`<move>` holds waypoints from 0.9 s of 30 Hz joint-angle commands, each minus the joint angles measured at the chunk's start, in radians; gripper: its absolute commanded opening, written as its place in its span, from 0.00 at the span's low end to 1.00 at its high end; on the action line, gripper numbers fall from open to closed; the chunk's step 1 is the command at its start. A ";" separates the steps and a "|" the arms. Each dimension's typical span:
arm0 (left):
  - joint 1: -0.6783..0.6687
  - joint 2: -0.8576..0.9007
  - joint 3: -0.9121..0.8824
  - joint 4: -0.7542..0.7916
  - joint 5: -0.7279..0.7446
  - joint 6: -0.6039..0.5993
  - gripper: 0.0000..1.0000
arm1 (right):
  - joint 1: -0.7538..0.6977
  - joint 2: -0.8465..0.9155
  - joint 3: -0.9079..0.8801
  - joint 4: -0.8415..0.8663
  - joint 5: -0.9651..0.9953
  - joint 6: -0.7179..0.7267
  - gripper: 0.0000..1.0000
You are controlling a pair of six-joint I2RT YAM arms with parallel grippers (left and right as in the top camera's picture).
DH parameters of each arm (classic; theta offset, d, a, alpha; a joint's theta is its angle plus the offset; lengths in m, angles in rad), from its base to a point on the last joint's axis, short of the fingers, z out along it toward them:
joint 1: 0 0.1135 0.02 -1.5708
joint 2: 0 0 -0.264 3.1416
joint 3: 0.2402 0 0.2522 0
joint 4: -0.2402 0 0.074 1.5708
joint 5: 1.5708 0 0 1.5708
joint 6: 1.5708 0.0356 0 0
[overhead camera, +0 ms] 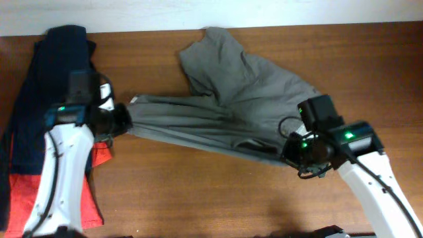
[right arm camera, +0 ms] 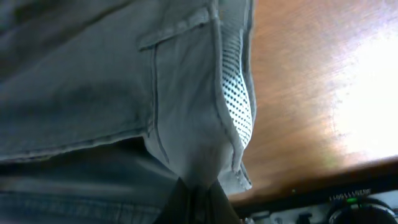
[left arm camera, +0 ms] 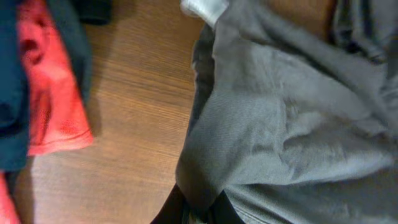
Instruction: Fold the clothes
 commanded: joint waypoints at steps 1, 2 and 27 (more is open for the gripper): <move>0.099 -0.067 0.031 0.004 -0.135 -0.003 0.00 | -0.031 0.011 0.067 -0.084 0.092 -0.080 0.04; 0.112 -0.085 0.031 -0.004 -0.135 -0.003 0.00 | -0.031 0.011 0.074 -0.099 0.084 -0.082 0.04; -0.021 -0.238 0.031 0.172 -0.109 -0.003 0.00 | -0.031 -0.177 0.054 -0.259 0.130 0.001 0.04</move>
